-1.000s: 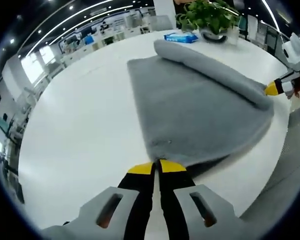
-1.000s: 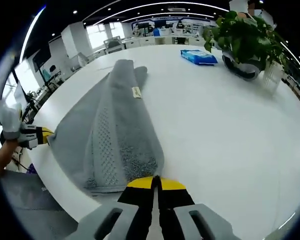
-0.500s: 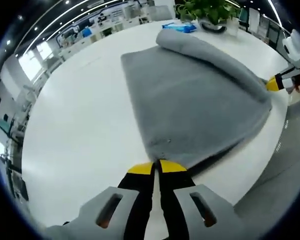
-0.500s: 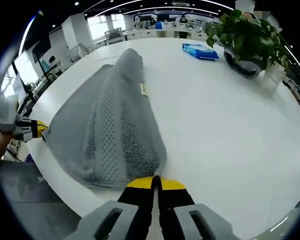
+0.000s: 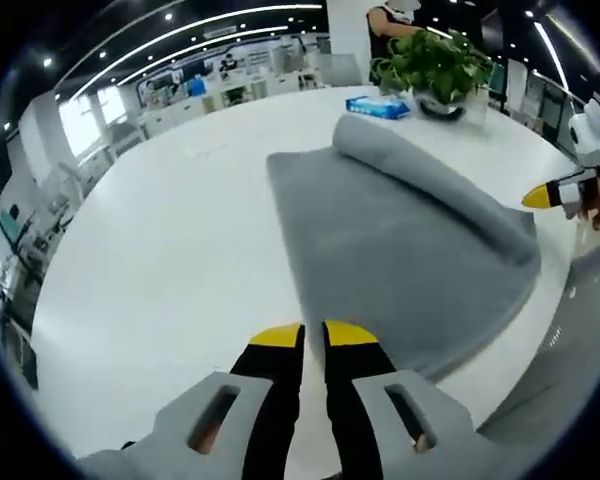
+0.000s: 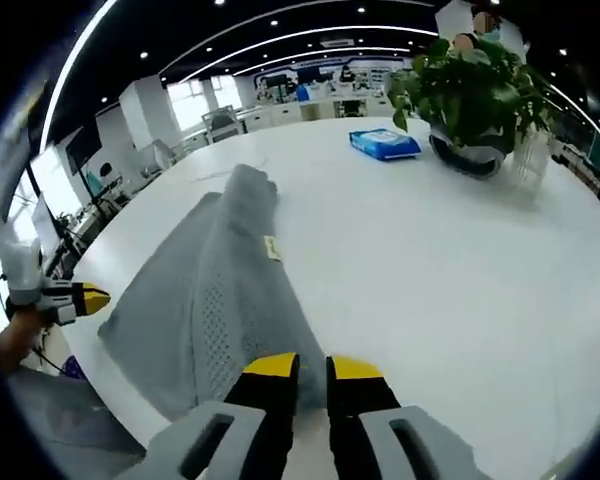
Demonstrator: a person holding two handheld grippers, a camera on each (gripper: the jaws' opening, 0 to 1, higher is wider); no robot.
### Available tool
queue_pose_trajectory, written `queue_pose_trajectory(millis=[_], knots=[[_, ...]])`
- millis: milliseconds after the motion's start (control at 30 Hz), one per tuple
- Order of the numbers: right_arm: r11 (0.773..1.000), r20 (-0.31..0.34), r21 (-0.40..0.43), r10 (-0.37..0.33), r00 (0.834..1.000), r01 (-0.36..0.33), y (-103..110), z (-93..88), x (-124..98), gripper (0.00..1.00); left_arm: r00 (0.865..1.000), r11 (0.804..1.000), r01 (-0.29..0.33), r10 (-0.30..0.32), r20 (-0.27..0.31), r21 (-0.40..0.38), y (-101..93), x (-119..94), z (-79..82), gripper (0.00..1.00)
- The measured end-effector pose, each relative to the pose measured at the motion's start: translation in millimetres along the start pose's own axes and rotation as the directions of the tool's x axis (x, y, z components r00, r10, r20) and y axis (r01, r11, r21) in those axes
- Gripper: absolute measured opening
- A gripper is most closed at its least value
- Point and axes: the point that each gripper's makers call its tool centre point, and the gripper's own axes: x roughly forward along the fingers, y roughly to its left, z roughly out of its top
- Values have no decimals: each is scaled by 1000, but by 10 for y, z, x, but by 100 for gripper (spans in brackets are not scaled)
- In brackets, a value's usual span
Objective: Open the folded towel by lifting each exposed corner and separating the folded layers until the towel lies flat within the target outline without major curled edges
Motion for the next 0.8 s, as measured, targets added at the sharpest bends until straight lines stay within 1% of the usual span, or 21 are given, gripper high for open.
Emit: queue_pose_trajectory(millis=[33, 67, 100, 133, 200, 233, 267, 333, 400, 500, 600, 700, 733, 800], knots=[[1000, 5, 4, 8, 1000, -8, 35, 16, 17, 13, 1000, 1000, 6, -6, 10, 0, -19, 16, 31, 6], [999, 21, 21, 40, 999, -40, 119, 57, 48, 16, 1000, 1000, 19, -19, 24, 2, -61, 44, 84, 6], [998, 22, 1, 59, 998, -59, 170, 77, 80, 17, 998, 999, 42, -42, 39, -2, -117, 82, 133, 6], [998, 19, -19, 55, 998, -55, 179, 79, 108, 17, 997, 998, 61, -60, 46, -12, -162, 113, 164, 7], [995, 0, -93, 38, 999, -38, 147, 65, 172, 15, 995, 996, 84, -82, 50, -30, -225, 173, 209, 7], [993, -9, -111, 40, 999, -40, 163, 47, 216, 14, 994, 995, 94, -92, 51, -34, -264, 220, 237, 7], [994, -18, -102, 47, 999, -49, 180, 30, 263, 14, 994, 994, 102, -100, 51, -34, -298, 281, 256, 7], [992, -33, -107, 57, 998, -60, 196, 6, 325, 15, 992, 992, 122, -122, 35, -13, -378, 371, 253, 7], [991, -39, -125, 49, 998, -53, 193, -2, 357, 15, 991, 991, 130, -131, 9, 22, -424, 446, 225, 7], [988, -54, -141, 53, 997, -60, 215, -29, 423, 15, 991, 989, 136, -136, 5, 52, -456, 521, 236, 7], [986, -69, -157, 52, 996, -62, 234, -73, 475, 14, 991, 989, 135, -134, -5, 66, -459, 577, 230, 7], [974, -71, -223, 31, 997, -46, 244, -59, 469, 14, 992, 988, 128, -126, -32, 91, -454, 616, 166, 7], [971, -70, -236, 24, 997, -40, 243, -62, 472, 13, 992, 986, 127, -126, -14, 104, -460, 610, 170, 7], [960, -67, -278, 7, 998, -26, 240, -69, 477, 13, 992, 986, 123, -123, -6, 115, -459, 603, 168, 7]])
